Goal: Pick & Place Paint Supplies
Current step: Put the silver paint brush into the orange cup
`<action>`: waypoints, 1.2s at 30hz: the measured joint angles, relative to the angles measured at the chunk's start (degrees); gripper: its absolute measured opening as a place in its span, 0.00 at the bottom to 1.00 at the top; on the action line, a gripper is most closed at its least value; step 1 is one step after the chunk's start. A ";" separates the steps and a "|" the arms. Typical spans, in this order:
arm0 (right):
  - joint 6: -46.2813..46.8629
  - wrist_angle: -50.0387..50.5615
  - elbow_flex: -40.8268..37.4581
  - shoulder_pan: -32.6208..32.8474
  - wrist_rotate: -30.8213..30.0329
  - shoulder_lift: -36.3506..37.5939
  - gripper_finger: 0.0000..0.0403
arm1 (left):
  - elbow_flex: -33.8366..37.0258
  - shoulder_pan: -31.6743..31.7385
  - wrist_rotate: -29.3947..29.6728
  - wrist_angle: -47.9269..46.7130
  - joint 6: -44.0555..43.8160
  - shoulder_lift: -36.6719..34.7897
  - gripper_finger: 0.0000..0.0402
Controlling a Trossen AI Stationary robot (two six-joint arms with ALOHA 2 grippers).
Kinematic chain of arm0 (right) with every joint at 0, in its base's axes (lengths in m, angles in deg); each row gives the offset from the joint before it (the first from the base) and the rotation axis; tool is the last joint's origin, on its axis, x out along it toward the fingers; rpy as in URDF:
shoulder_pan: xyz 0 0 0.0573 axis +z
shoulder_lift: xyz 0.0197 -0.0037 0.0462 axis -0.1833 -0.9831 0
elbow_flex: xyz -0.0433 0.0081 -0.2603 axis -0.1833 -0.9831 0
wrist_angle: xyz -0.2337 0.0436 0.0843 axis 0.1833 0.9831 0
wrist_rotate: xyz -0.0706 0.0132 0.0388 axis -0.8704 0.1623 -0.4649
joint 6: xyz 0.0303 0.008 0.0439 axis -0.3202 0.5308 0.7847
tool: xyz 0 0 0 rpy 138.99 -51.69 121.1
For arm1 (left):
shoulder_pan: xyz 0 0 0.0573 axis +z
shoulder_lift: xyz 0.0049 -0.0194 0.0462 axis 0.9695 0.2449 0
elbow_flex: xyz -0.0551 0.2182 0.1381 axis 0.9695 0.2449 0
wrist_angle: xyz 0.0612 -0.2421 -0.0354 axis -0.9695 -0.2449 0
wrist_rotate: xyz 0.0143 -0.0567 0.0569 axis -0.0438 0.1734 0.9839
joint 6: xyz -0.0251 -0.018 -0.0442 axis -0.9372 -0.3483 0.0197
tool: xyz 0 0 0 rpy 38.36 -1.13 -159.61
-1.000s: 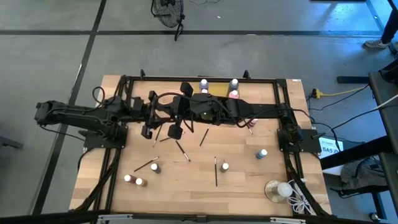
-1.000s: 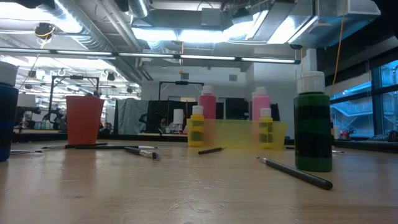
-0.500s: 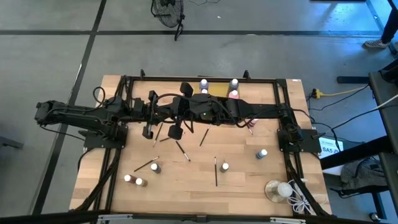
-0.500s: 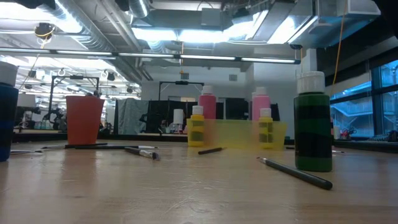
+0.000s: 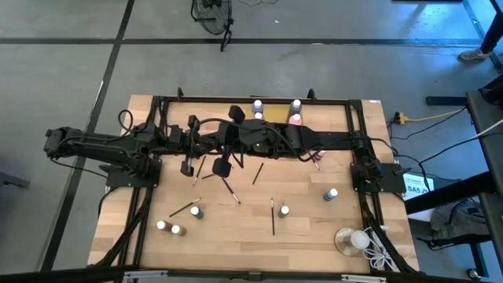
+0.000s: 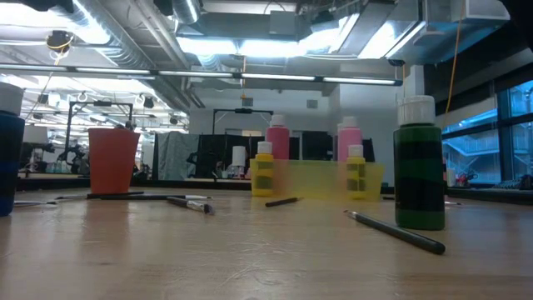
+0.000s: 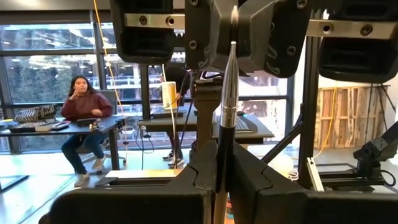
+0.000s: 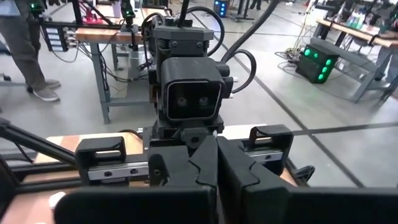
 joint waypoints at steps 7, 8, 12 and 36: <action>1.28 0.87 0.00 0.31 0.22 0.80 0.07 | 0.00 0.00 0.22 -1.48 -0.39 -1.11 0.03; 1.34 0.87 0.00 0.37 0.22 1.05 0.10 | 0.00 0.02 0.34 -1.50 -0.60 -1.29 0.03; 2.29 1.93 0.02 0.75 -1.25 2.42 0.21 | 0.00 0.02 0.65 -2.72 -1.02 -1.69 0.03; 13.11 18.78 0.02 8.98 -4.74 16.17 0.39 | -0.02 -0.91 29.72 -30.96 -8.14 -16.71 0.03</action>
